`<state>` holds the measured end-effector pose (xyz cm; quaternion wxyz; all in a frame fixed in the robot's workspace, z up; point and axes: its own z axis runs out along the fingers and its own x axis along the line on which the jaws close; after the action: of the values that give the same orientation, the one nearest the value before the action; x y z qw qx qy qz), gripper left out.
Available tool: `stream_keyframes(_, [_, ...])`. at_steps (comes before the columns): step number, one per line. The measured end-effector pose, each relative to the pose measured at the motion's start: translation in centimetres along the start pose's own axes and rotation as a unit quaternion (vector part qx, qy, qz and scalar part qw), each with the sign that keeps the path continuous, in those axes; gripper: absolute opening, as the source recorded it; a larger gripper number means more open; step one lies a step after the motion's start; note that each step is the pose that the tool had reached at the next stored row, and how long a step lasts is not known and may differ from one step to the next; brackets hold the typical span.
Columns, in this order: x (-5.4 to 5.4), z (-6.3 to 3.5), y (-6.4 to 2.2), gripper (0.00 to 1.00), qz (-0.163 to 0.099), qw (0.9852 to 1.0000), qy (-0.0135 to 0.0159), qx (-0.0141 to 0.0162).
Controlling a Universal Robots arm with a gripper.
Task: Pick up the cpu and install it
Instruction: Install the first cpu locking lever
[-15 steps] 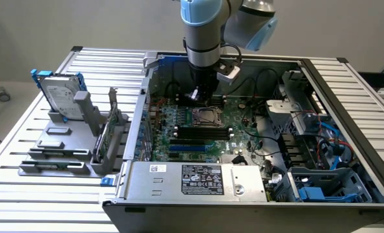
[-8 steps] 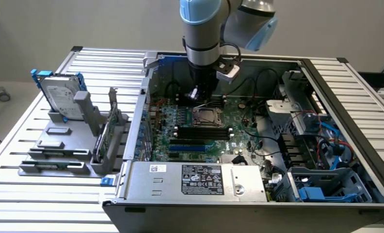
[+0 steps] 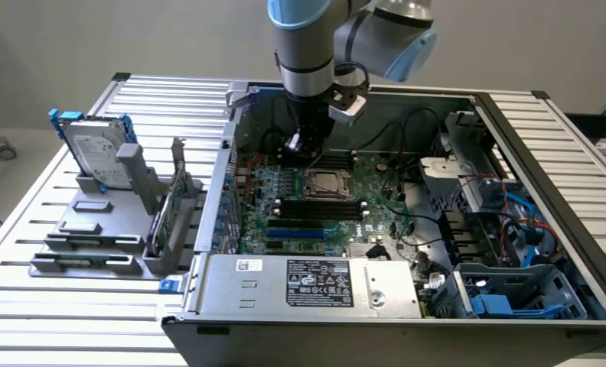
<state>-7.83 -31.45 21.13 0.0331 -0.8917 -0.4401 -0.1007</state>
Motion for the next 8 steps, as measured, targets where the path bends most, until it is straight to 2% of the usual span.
stream_keyframes(2, [-0.31, -0.08, -0.36, 0.11, 0.0, 1.0, 0.0001, 0.0])
stream_keyframes(8, [-0.81, -0.21, -0.62, 0.11, 0.001, 1.0, 0.0002, -0.0001])
